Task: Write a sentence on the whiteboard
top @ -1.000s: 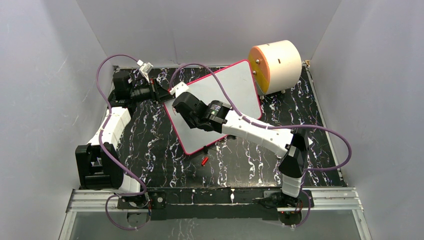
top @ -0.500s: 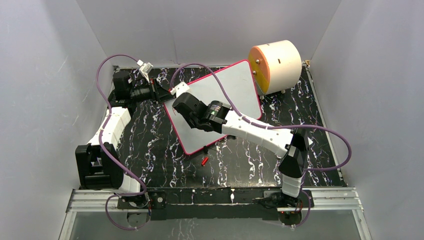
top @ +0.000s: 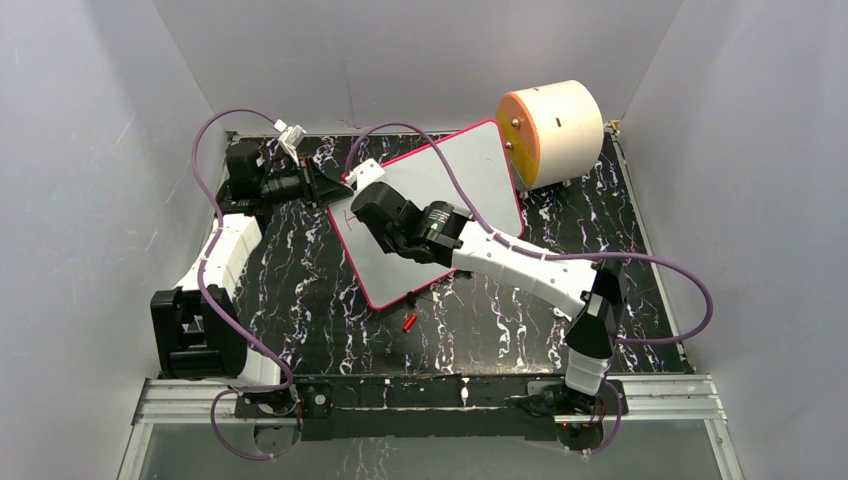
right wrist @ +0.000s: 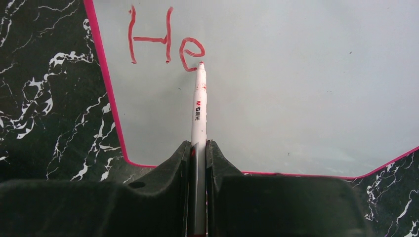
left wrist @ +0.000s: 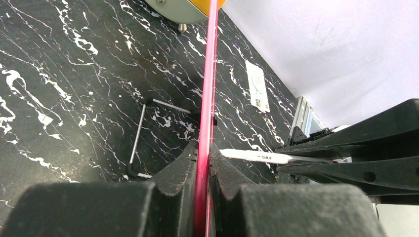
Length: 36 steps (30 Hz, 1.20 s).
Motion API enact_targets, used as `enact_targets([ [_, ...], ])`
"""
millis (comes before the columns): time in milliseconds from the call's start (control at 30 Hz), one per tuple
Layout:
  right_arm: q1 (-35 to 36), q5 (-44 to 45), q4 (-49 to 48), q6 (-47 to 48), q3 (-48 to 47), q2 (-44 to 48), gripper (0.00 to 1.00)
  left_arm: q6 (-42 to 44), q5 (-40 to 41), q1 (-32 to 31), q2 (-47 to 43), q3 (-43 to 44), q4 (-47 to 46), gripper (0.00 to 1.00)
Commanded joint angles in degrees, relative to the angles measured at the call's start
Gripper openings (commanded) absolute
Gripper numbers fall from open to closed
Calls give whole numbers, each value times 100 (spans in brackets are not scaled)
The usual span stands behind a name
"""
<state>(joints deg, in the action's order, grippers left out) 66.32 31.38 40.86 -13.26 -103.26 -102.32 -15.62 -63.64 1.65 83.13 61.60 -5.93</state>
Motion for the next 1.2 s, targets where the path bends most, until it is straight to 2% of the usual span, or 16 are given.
enact_targets([
  [0,-40,209,-254,51,-20,328,0,68,126,-83,-113,3,406,0],
  [333,-63,500,-206,20,-44,179,0,68,131,-86,-113,9,408,0],
  [1167,-187,325,-313,42,-73,-73,0,68,118,-86,-113,5,408,0],
])
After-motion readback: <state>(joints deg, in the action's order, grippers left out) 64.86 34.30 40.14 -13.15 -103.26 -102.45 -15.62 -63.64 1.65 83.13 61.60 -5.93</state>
